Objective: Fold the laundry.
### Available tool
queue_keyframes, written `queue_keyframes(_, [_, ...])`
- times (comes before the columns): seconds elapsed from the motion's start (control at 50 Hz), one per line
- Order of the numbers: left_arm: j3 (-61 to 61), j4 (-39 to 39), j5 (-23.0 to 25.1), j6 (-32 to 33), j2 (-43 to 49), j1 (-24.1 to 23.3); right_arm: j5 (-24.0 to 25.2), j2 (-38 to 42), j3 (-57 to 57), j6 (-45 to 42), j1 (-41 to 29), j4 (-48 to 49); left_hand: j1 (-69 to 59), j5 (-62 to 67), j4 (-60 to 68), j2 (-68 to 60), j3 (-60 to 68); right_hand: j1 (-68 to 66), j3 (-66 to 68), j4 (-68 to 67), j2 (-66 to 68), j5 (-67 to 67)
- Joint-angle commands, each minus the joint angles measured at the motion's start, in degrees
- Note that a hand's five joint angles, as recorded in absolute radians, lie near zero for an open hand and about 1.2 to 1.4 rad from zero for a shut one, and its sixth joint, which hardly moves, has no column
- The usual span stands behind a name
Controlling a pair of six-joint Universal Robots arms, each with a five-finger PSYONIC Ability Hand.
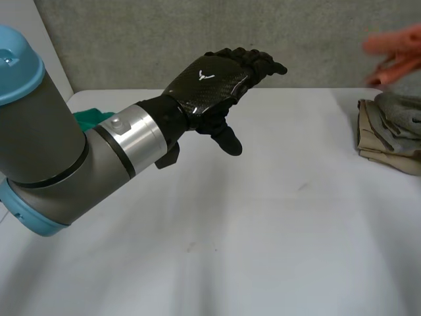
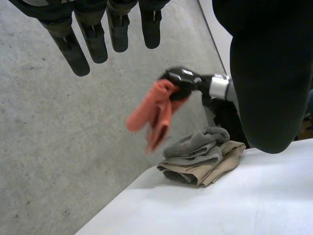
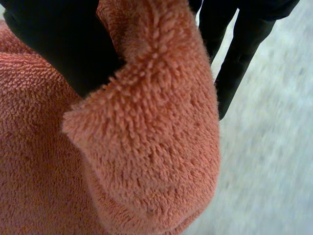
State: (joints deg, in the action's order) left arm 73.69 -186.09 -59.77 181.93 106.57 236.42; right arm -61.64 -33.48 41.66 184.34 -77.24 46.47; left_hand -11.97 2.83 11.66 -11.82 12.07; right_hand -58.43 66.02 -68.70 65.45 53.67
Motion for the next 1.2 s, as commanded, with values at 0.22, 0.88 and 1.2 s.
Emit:
queue_keyframes(0.22, [1.99, 0.03, 0.0, 0.0, -0.05, -0.08, 15.49, 5.45, 15.11, -0.12, 10.44, 9.68, -0.44, -0.43, 0.74, -0.58, 0.33, -21.57, 13.98, -11.3, 14.55, 16.33])
queue_keyframes(0.88, [1.02, 0.11, 0.09, -0.26, -3.47, -3.94, -1.18, -21.62, 22.51, -23.48, 27.84, -34.34, 0.41, -1.27, -0.1, 0.26, -0.51, 48.43, -56.02, 58.7, -55.45, -53.67])
queue_keyframes(1.2, [-2.76, -0.33, -9.91, -0.26, -7.87, -2.28, -11.76, -46.93, 34.26, -15.16, 7.39, -21.61, 1.97, -2.83, -1.66, 1.82, -2.07, 48.43, -56.02, 58.7, -55.45, -53.67])
